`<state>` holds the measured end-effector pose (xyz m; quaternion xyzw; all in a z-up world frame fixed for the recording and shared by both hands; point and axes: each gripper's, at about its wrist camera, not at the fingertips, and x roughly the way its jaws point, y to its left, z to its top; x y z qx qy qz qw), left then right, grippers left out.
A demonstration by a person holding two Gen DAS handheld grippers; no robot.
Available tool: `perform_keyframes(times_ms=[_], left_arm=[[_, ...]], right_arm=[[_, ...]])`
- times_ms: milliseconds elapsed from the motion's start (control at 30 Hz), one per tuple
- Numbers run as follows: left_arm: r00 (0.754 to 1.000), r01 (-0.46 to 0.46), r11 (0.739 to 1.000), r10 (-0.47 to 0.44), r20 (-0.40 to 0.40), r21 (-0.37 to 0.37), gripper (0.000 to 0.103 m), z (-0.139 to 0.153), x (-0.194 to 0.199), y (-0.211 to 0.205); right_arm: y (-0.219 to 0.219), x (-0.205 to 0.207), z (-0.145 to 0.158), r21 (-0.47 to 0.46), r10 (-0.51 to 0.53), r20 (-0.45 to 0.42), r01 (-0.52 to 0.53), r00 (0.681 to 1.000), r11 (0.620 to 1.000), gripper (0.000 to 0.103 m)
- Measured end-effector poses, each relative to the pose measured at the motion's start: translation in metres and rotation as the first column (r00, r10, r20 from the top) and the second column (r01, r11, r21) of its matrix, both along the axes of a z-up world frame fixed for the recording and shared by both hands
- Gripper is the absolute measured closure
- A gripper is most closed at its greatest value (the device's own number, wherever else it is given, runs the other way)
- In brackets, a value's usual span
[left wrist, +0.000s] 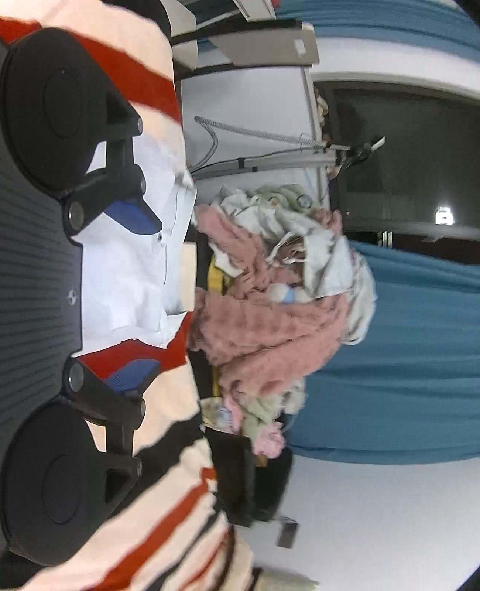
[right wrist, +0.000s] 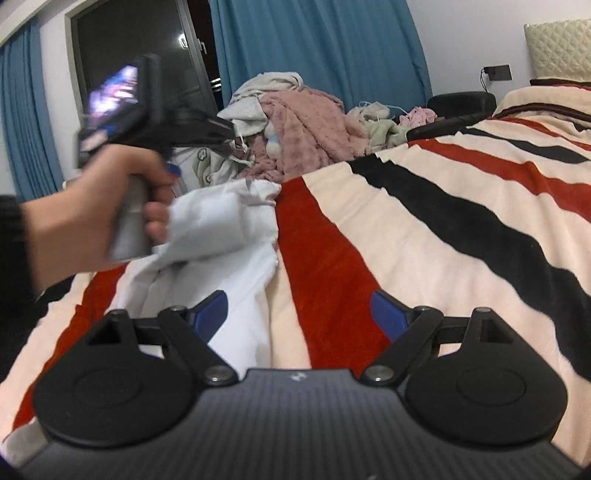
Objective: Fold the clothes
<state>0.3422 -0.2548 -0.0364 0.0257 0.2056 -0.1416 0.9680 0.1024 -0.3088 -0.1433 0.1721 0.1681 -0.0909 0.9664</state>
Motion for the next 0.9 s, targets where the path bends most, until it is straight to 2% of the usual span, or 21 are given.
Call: perform_keyframes(times_ms=[133, 233, 433, 533, 733, 833, 900], left_arm=[[0.999, 0.002, 1.000, -0.002, 0.038, -0.014, 0.023, 0.042, -0.081, 0.077], [0.998, -0.018, 0.999, 0.019, 0.056, -0.028, 0.021, 0.054, -0.147, 0.118], [0.999, -0.044, 0.996, 0.044, 0.006, -0.072, 0.021, 0.045, -0.273, 0.198], [0.998, -0.058, 0.995, 0.058, -0.009, -0.075, 0.021, 0.035, -0.329, 0.232], [0.995, -0.081, 0.990, 0.075, -0.060, -0.118, 0.021, 0.026, -0.395, 0.282], [0.995, -0.094, 0.988, 0.088, -0.052, -0.124, 0.021, 0.025, -0.412, 0.298], [0.993, -0.107, 0.985, 0.099, -0.059, -0.138, 0.021, 0.027, -0.414, 0.308]], right_arm=[[0.011, -0.011, 0.008, 0.006, 0.028, 0.039, -0.028, 0.999, 1.000, 0.017], [0.017, -0.024, 0.016, 0.021, 0.053, 0.062, -0.054, 0.997, 0.998, 0.017], [0.031, -0.073, 0.041, 0.025, 0.104, 0.111, -0.108, 0.988, 0.994, 0.017], [0.048, -0.093, 0.051, -0.019, 0.141, 0.125, -0.139, 0.982, 0.990, 0.017], [0.077, -0.116, 0.056, -0.080, 0.211, 0.110, -0.203, 0.971, 0.976, 0.017], [0.083, -0.116, 0.051, -0.065, 0.247, 0.073, -0.242, 0.966, 0.968, 0.018], [0.087, -0.114, 0.048, -0.038, 0.275, 0.038, -0.274, 0.961, 0.961, 0.025]])
